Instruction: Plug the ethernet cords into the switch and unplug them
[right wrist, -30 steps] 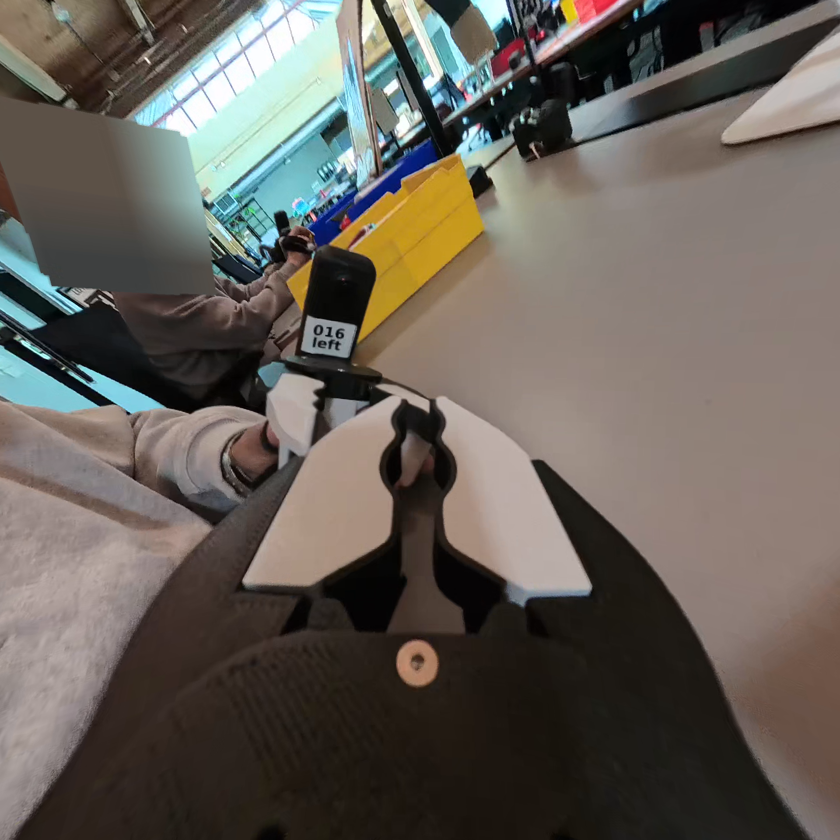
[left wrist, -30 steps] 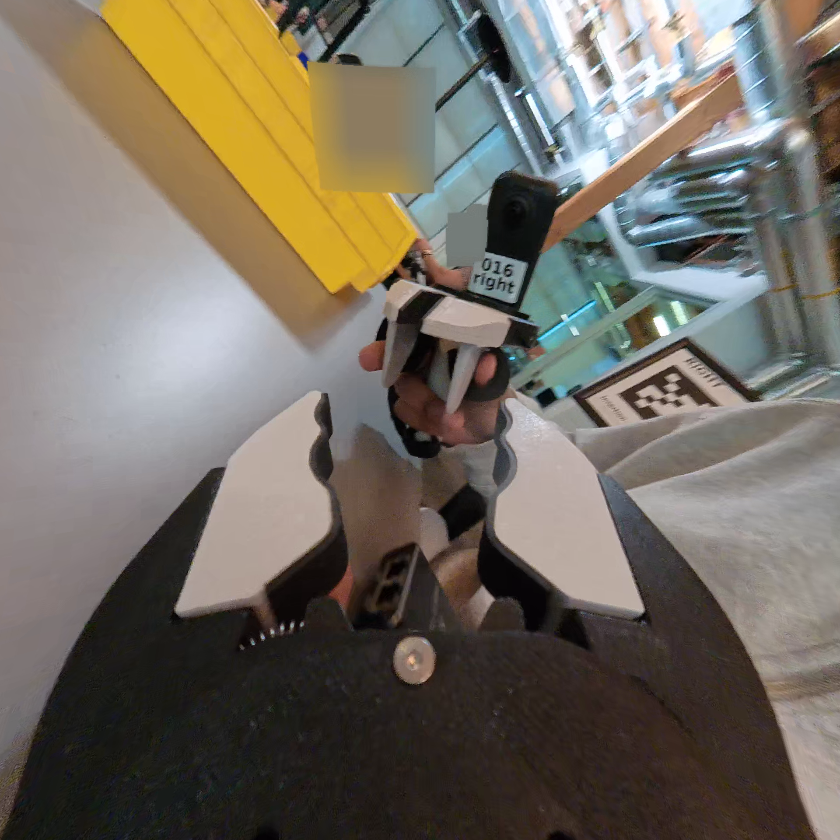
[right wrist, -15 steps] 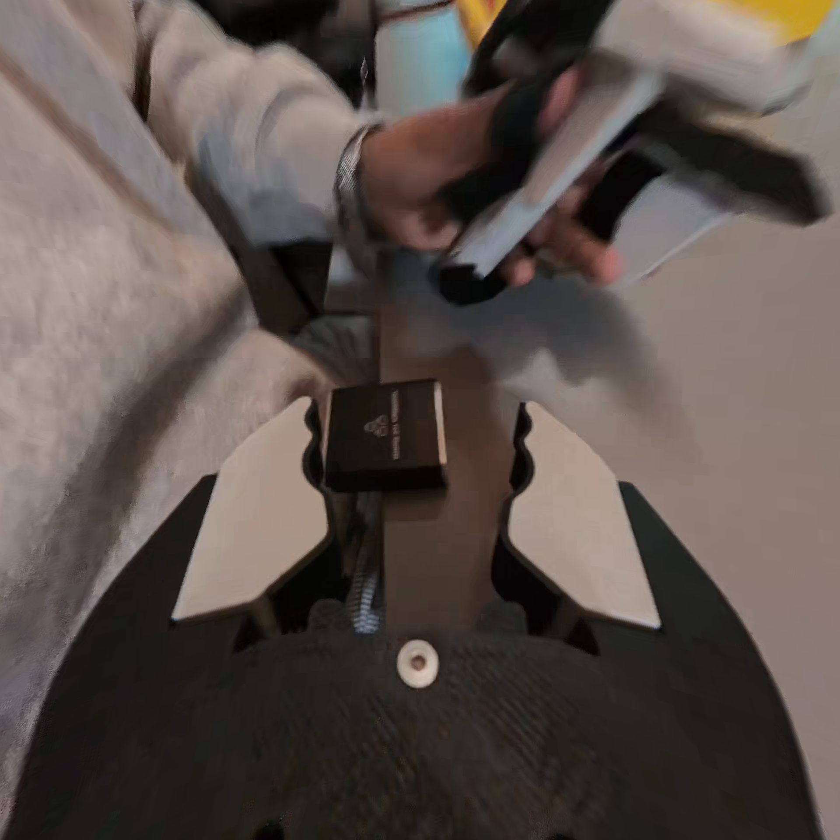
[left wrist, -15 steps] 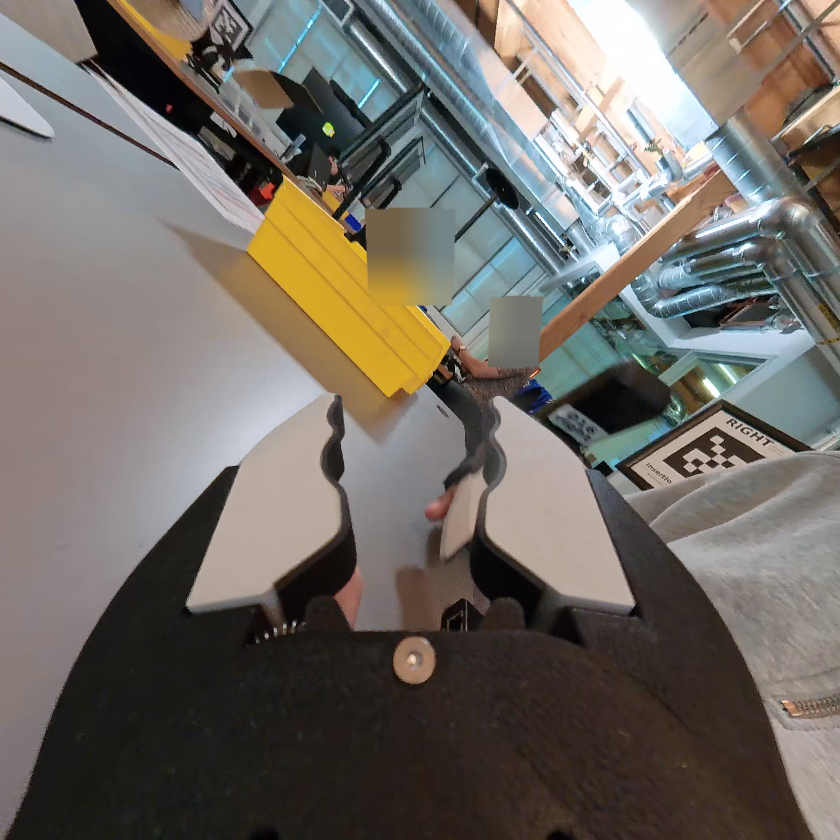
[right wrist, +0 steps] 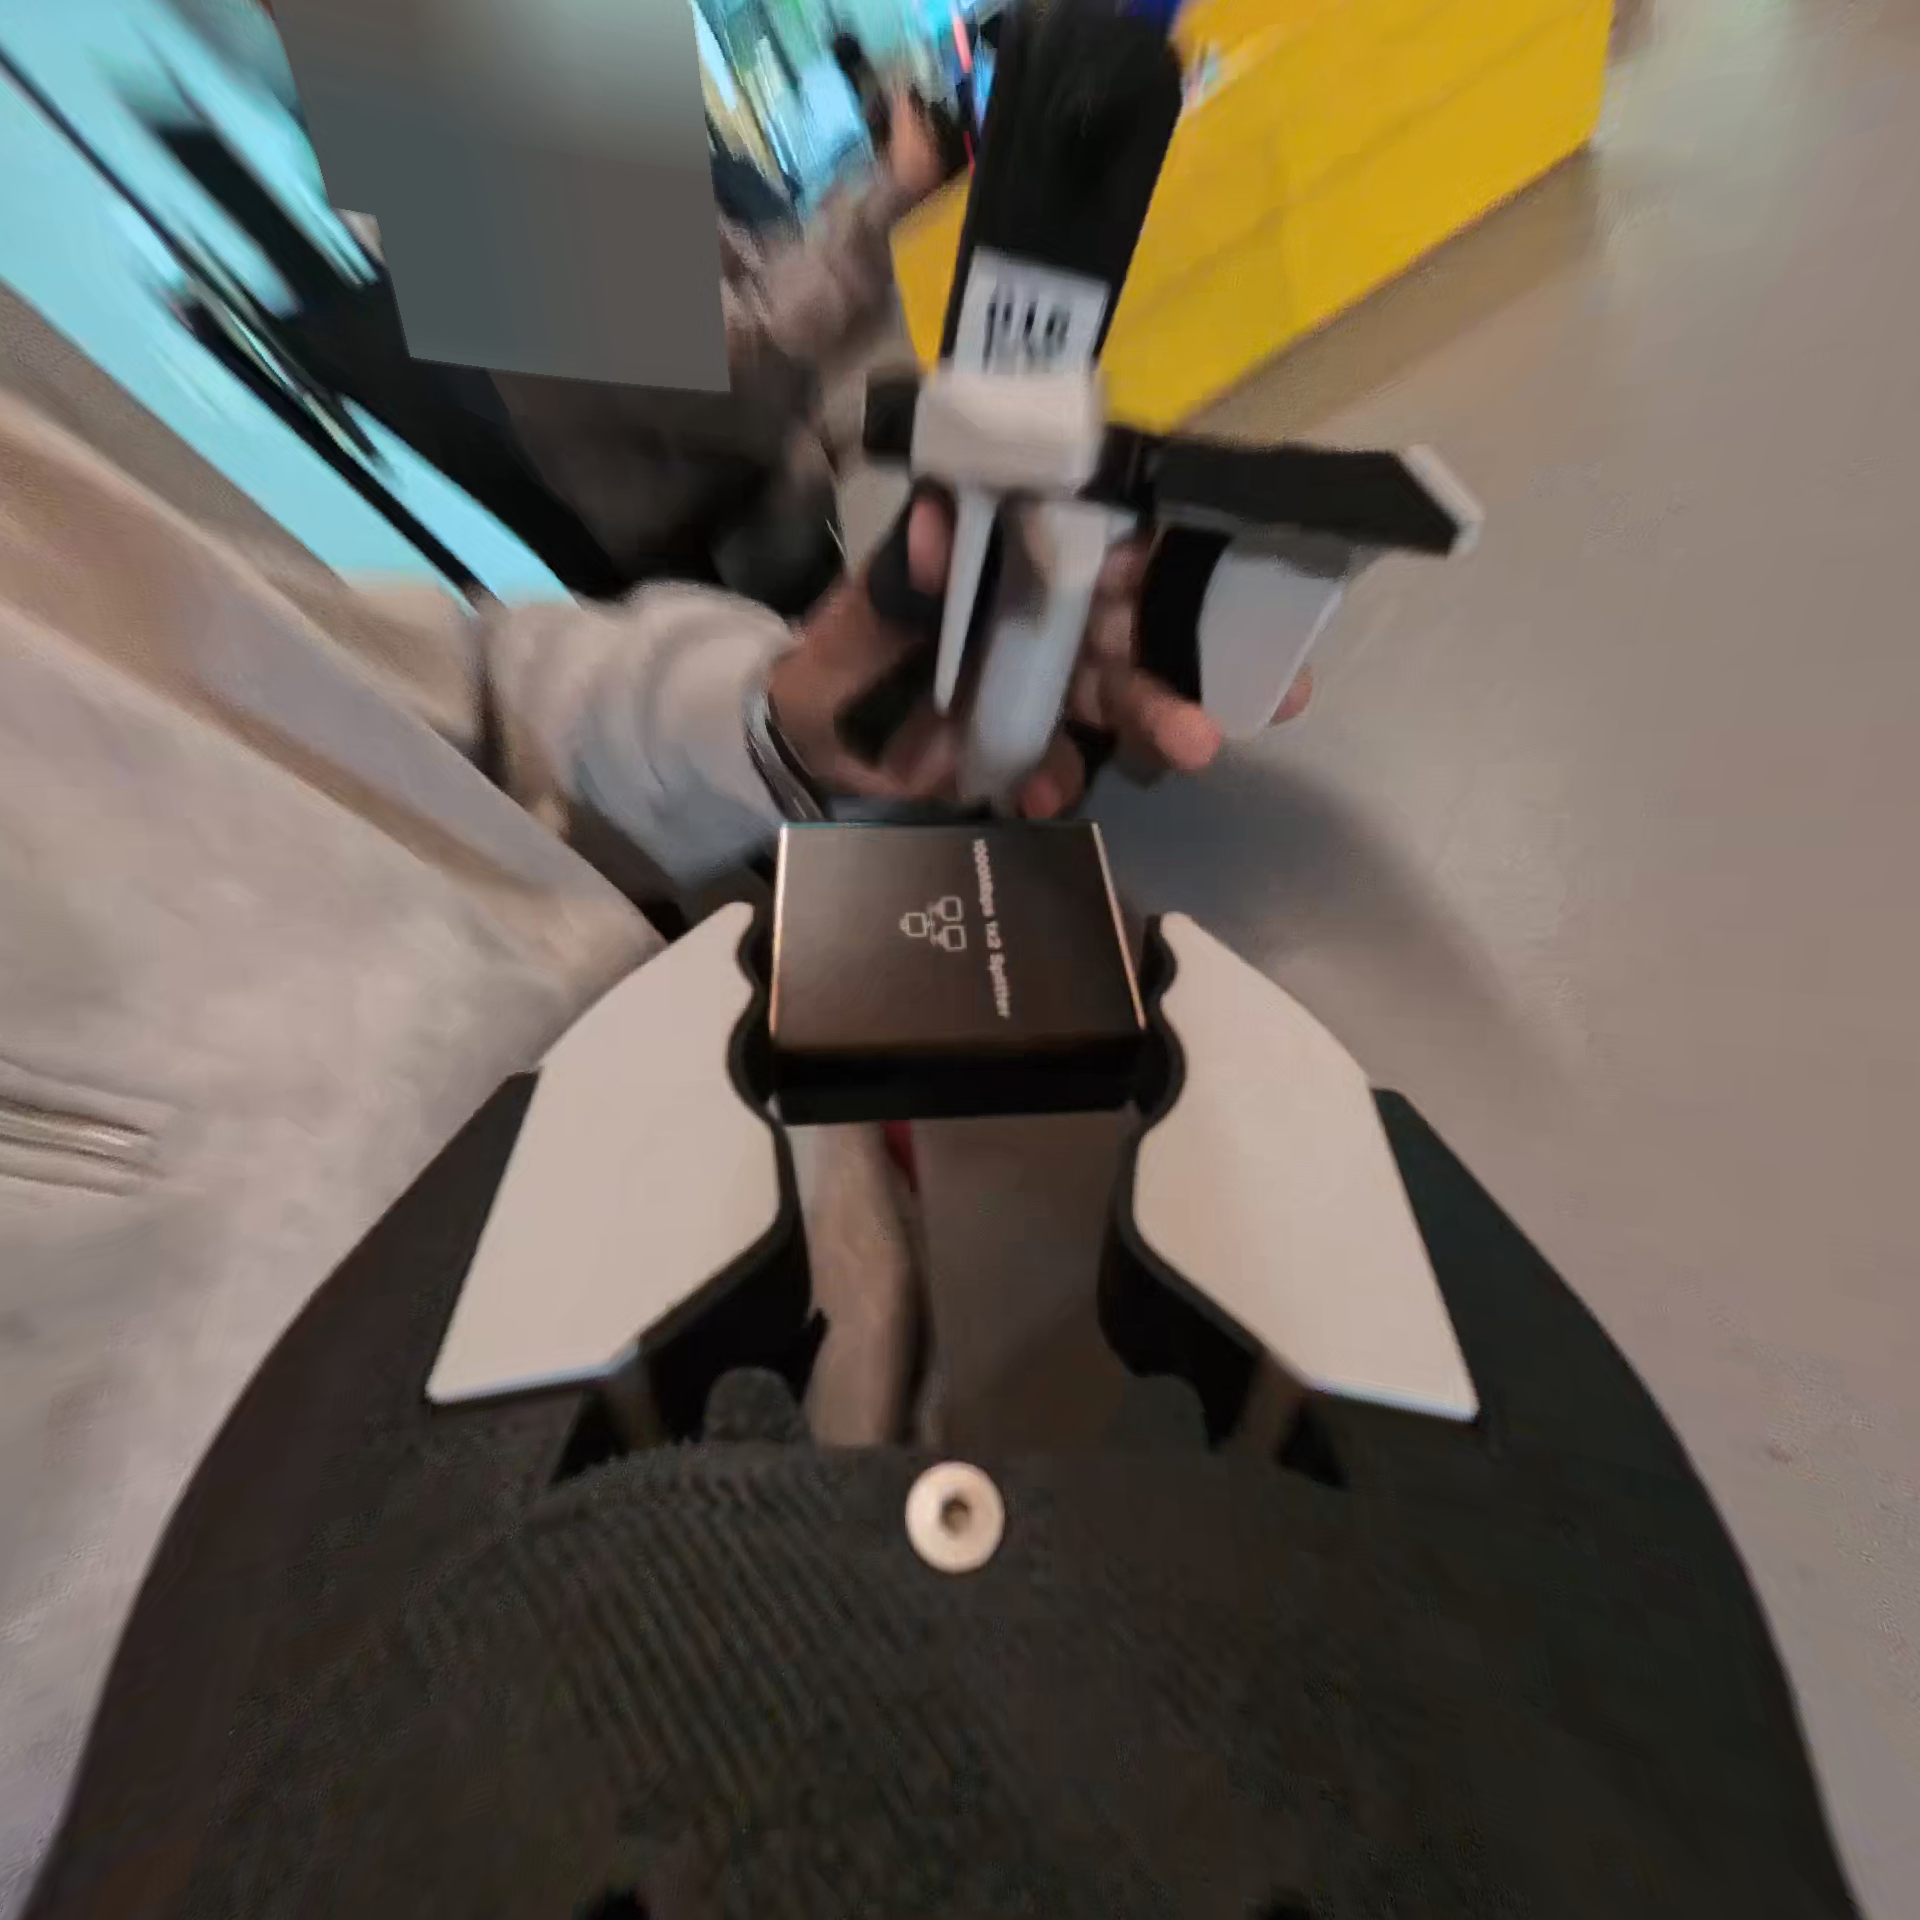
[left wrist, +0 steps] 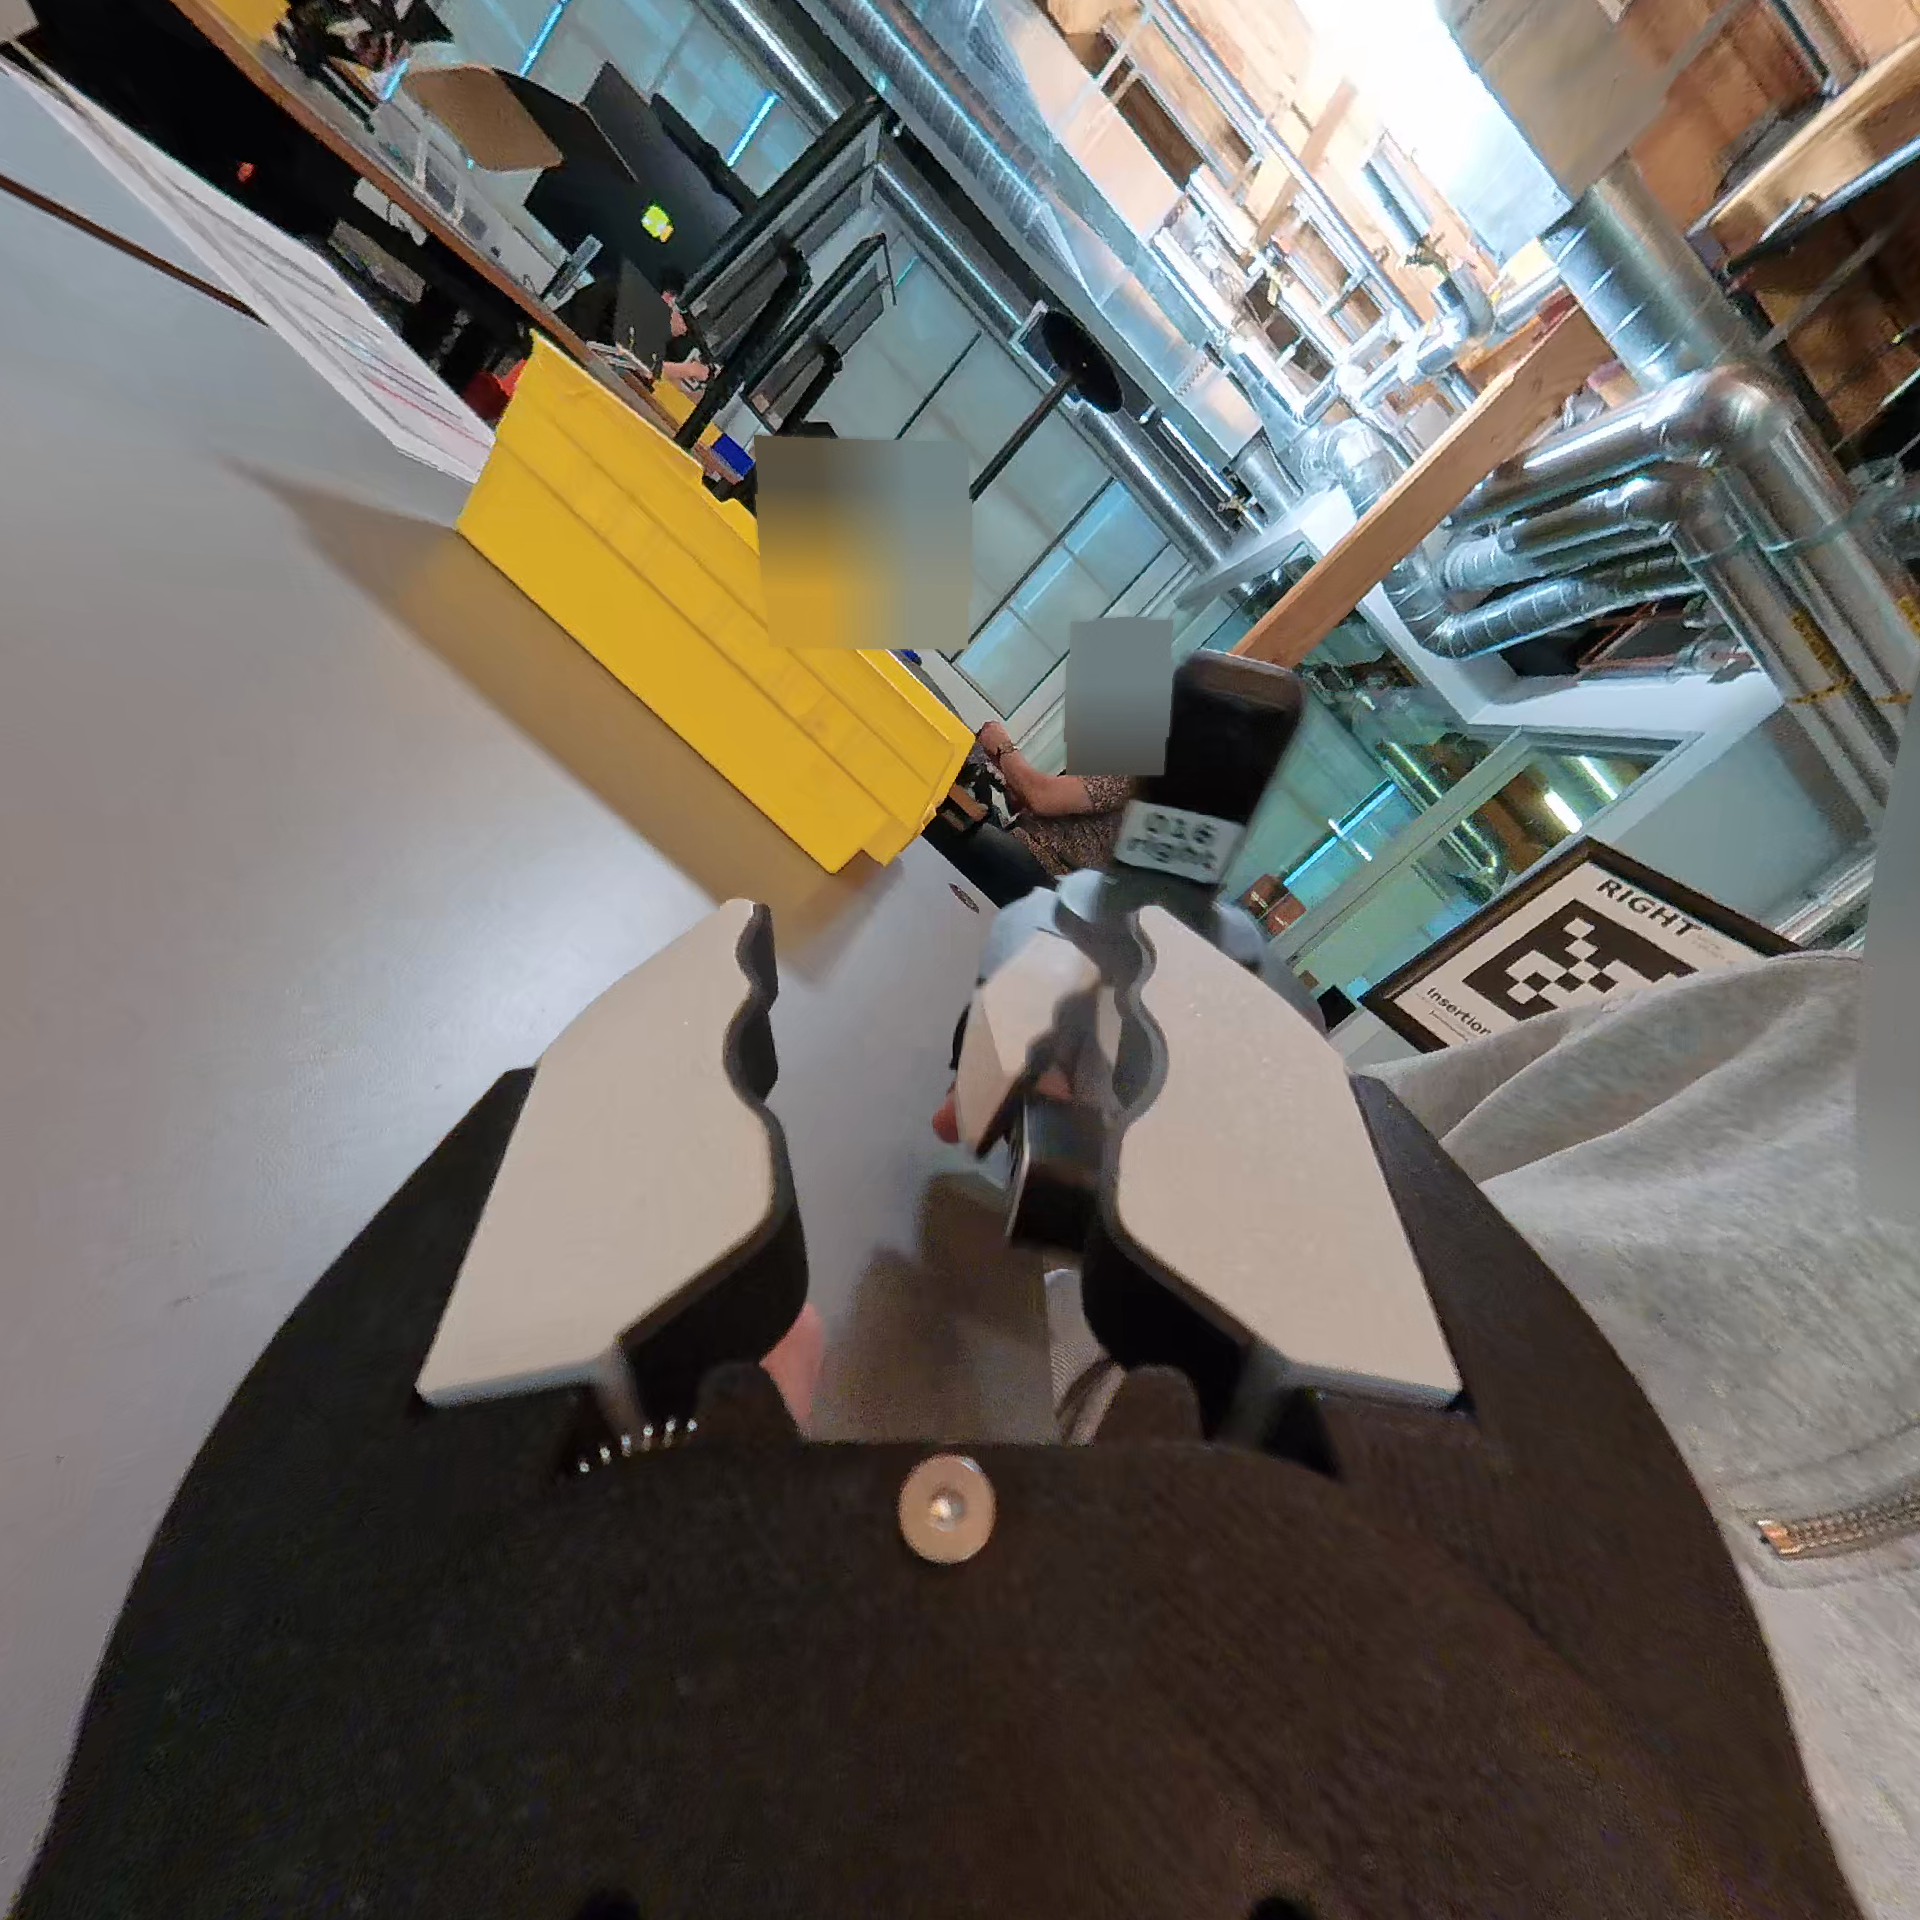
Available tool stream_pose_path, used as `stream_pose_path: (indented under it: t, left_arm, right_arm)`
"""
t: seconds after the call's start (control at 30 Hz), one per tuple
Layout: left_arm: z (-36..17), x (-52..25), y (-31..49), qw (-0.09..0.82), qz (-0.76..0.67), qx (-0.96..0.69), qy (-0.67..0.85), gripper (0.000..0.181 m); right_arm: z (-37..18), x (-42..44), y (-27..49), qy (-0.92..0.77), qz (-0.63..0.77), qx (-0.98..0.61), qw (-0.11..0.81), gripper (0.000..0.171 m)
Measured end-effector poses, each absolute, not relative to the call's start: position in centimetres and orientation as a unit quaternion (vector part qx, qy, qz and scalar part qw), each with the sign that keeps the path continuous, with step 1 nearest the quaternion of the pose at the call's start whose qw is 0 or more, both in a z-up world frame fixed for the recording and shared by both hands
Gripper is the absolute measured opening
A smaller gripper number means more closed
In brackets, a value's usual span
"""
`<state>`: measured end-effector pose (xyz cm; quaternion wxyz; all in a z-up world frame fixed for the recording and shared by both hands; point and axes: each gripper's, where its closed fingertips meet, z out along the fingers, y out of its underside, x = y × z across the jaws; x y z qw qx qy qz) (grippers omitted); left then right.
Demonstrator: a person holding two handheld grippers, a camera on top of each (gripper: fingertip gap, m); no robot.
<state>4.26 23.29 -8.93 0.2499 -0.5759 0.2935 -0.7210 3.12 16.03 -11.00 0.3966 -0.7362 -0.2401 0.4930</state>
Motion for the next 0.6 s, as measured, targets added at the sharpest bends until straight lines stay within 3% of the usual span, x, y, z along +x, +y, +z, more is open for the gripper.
stream_pose_path:
  t: [0.17,0.37,0.43,0.5,0.6]
  left_arm:
    - [-7.8,4.5,21.8,0.274,-0.724,-0.538,0.334,0.066]
    - [-6.8,5.1,16.5,0.416,-0.628,-0.404,0.519,0.088]
    - [-7.7,5.4,14.6,0.427,-0.588,-0.374,0.577,0.086]
    - [-8.6,5.6,13.4,0.427,-0.561,-0.355,0.614,0.071]
    - [-9.7,5.6,12.8,0.428,-0.519,-0.340,0.657,0.029]
  right_arm:
    - [-7.7,6.3,17.2,-0.106,0.645,-0.651,0.386,0.068]
    - [-8.2,4.4,15.9,-0.117,0.683,-0.645,0.323,0.068]
    - [-8.7,3.6,15.4,-0.122,0.690,-0.651,0.294,0.068]
    - [-9.5,3.1,15.1,-0.121,0.692,-0.660,0.268,0.068]
    - [-10.0,3.0,15.3,-0.109,0.691,-0.666,0.259,0.068]
